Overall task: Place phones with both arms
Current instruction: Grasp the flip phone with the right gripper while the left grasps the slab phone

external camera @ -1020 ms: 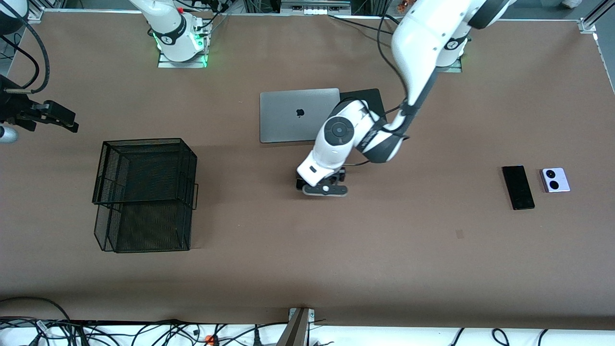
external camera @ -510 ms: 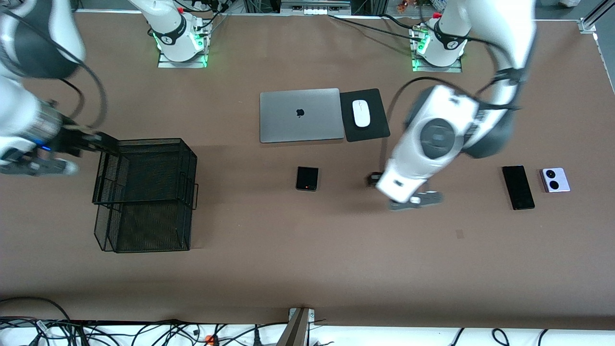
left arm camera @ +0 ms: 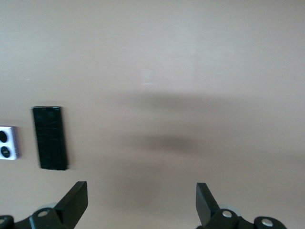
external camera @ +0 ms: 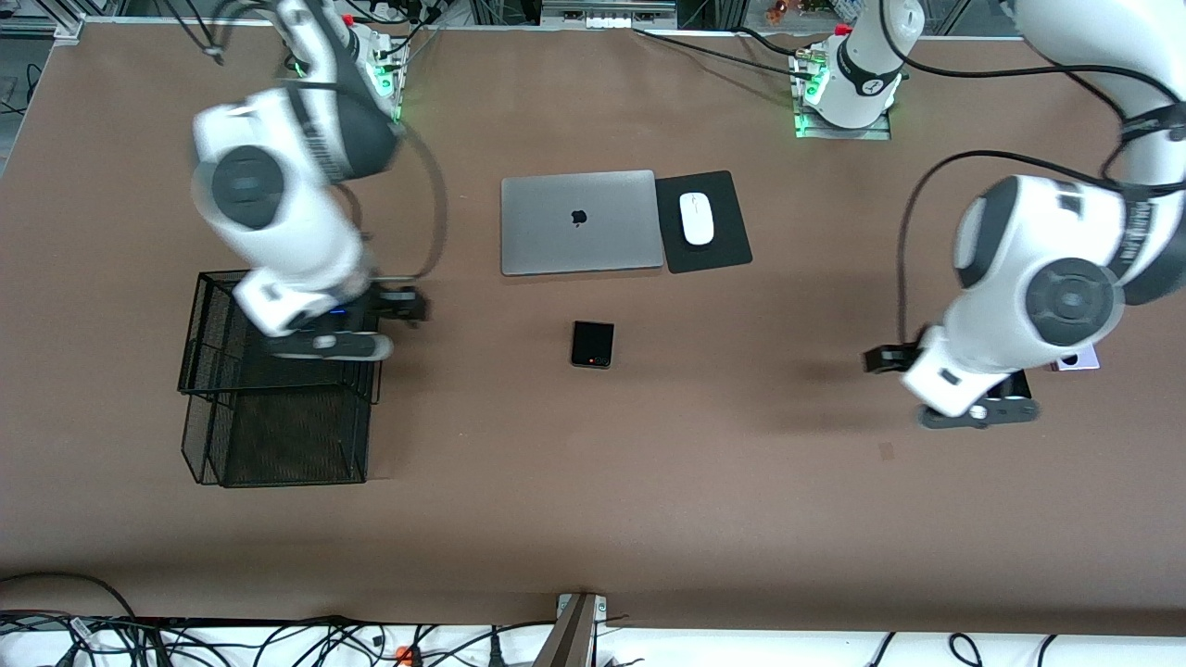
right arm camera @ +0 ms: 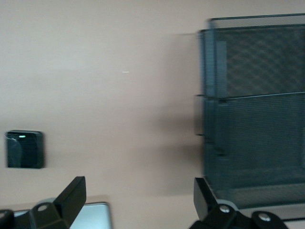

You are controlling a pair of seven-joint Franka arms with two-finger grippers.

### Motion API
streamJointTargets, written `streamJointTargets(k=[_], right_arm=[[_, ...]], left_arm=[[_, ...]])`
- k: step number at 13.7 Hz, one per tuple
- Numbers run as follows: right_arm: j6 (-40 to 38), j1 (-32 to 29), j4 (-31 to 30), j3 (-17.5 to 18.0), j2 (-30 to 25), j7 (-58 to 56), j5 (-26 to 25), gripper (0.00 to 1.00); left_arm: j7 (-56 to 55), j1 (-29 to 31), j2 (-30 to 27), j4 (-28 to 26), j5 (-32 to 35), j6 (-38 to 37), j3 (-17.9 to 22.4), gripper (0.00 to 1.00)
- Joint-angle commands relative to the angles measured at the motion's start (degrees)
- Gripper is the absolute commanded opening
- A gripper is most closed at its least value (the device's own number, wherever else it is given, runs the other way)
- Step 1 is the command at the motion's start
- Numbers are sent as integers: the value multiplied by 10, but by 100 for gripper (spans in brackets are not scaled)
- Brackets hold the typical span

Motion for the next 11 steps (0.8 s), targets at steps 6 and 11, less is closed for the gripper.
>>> streamJointTargets(k=[6,11], right_arm=[[3,183,233,-5,203,243,-50,100],[81,223,238,-7,269,319,-107,100]], left_arm=[[133,151,-14,-129,49,123,-9,100],[157,211,-17,-254,56,296,-10,100]])
